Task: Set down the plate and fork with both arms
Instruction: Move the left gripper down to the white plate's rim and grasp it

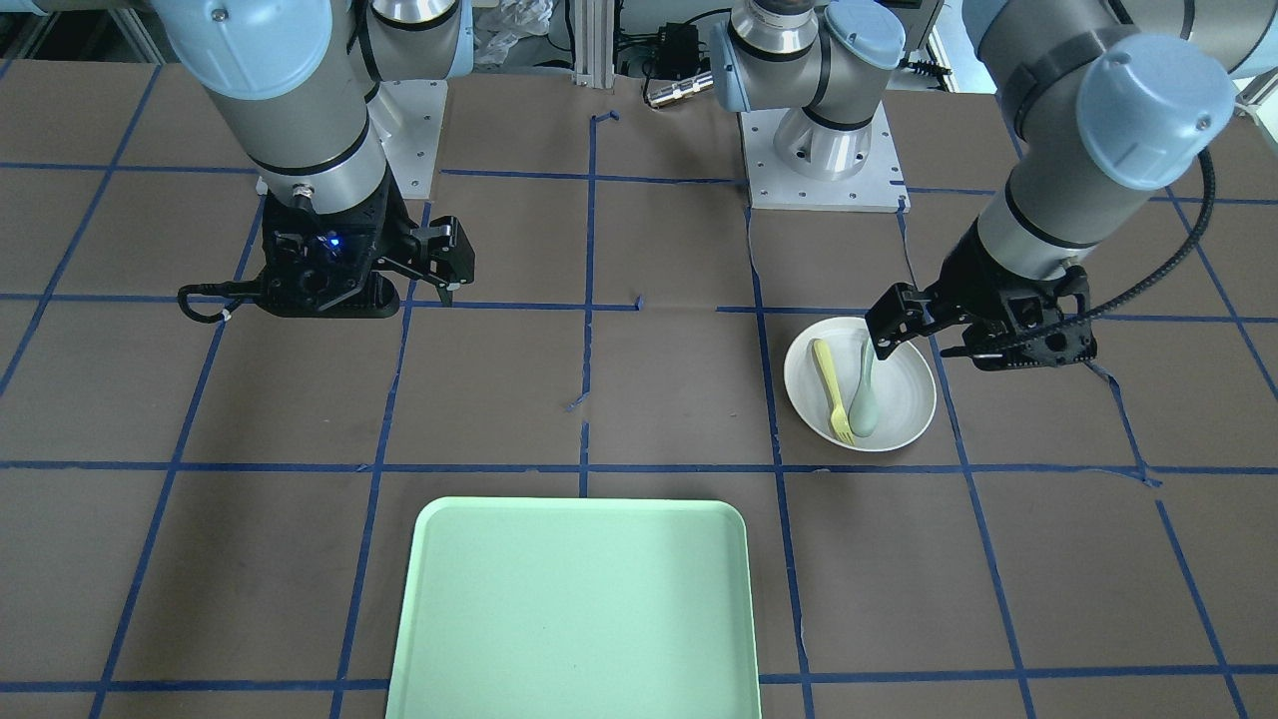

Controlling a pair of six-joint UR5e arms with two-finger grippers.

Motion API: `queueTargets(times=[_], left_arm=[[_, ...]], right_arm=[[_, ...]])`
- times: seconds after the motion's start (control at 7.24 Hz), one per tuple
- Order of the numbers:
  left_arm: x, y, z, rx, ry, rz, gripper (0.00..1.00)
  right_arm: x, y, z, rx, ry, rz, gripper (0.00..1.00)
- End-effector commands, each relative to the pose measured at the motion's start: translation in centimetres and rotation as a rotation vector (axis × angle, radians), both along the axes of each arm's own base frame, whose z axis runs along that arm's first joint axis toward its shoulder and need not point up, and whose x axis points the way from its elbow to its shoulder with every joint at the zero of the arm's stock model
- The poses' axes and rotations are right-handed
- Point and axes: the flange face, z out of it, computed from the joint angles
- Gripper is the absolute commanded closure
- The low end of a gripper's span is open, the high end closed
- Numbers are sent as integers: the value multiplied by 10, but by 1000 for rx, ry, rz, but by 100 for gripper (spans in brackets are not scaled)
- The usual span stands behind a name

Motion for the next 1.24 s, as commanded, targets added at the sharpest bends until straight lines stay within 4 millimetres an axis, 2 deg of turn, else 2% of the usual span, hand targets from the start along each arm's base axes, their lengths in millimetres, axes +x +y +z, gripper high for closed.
queueTargets(times=[0.0, 0.14, 0.28, 0.41, 0.55, 0.69, 0.83, 1.11], left_arm=[[75, 18, -52, 21, 29, 9, 0], [92, 22, -74, 16, 37, -94, 0], [102, 25, -97, -3, 32, -104, 2], [109, 28, -125, 0, 37, -108, 24], [112, 32, -154, 24, 55, -152, 31], [112, 33, -174, 60, 79, -182, 31], [113, 31, -188, 84, 93, -200, 30], [112, 32, -197, 109, 110, -222, 30]], right_arm=[[0, -1, -1, -1, -1, 3, 0], [1, 0, -1, 1, -12, 5, 0], [0, -1, -2, 3, -1, 7, 0], [1, -1, -2, 0, -11, 7, 0], [1, -1, -2, 0, -11, 7, 0], [1, -1, -2, 0, -12, 6, 0], [1, -1, -3, 2, -12, 6, 0], [-1, -2, -3, 0, 0, 9, 0]])
